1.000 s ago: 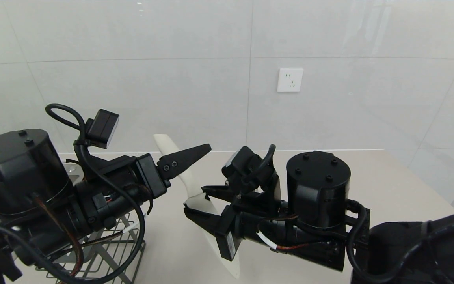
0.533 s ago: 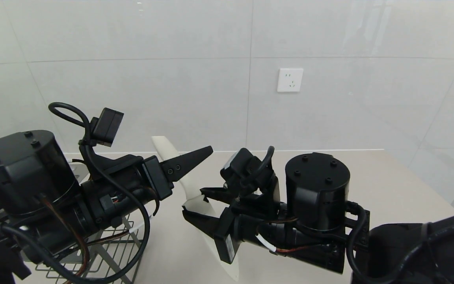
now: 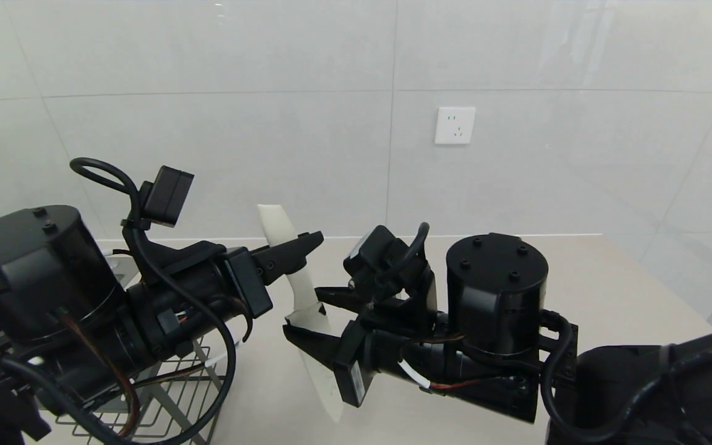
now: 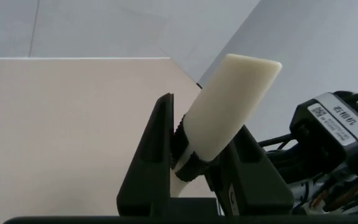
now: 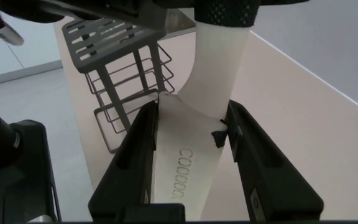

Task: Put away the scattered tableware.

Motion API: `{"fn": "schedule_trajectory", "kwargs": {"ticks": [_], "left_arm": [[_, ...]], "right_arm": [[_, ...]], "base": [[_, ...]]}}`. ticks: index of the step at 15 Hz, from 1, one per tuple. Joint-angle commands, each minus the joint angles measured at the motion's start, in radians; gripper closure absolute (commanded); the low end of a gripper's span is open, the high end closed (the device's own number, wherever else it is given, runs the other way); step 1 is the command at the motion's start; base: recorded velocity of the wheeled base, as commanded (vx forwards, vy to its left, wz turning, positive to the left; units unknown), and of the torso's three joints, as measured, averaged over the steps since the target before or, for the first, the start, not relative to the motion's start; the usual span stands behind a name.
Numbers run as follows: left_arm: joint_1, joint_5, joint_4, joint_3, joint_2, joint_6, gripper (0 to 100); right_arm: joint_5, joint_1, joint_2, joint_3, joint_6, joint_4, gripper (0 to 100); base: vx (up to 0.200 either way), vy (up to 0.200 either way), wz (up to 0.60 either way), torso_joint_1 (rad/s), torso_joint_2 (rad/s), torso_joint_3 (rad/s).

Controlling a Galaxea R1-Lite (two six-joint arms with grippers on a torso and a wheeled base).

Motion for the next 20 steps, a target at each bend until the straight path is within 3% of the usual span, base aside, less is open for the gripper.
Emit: {"fn": "schedule_trajectory", "kwargs": {"ticks": [1,5,10,11,14,15,17,20], "left_arm": [[-0.002,0.000,-0.001,0.006,-0.004,0.002,100],[-0.002,-0.001,-0.011,0.006,-0.005,0.002,100],[0.009,0.002,-0.103,0.006,-0.007,0.003,100],[0.010,0.003,-0.120,0.006,-0.009,0.019,100],[0.045,0.020,-0.146,0.005,-0.009,0.120,100],[0.050,0.022,-0.174,0.005,-0.009,0.140,100],[0.051,0.026,-0.229,0.006,-0.012,0.157,100],[0.051,0.078,-0.243,0.025,-0.114,0.168,100]], "right_arm": [[0.001,0.002,0.016,-0.006,-0.003,-0.005,0],[-0.001,0.000,0.007,0.019,-0.008,-0.022,0],[-0.050,-0.033,-0.166,0.149,-0.003,-0.022,0],[-0.050,-0.061,-0.214,0.178,-0.004,-0.022,0],[-0.048,-0.092,-0.378,0.309,-0.001,-0.022,0],[-0.048,-0.093,-0.436,0.344,-0.003,-0.022,0],[-0.048,-0.158,-0.551,0.370,-0.006,-0.022,0],[-0.044,-0.389,-0.815,0.487,-0.009,-0.021,0]], "base": [[0.000,0.000,0.00,0.000,0.00,0.000],[0.000,0.000,0.00,0.000,0.00,0.000],[0.000,0.000,0.00,0.000,0.00,0.000],[0.000,0.000,0.00,0.000,0.00,0.000],[0.000,0.000,0.00,0.000,0.00,0.000],[0.000,0.000,0.00,0.000,0.00,0.000],[0.000,0.000,0.00,0.000,0.00,0.000],[0.000,0.000,0.00,0.000,0.00,0.000]]}}
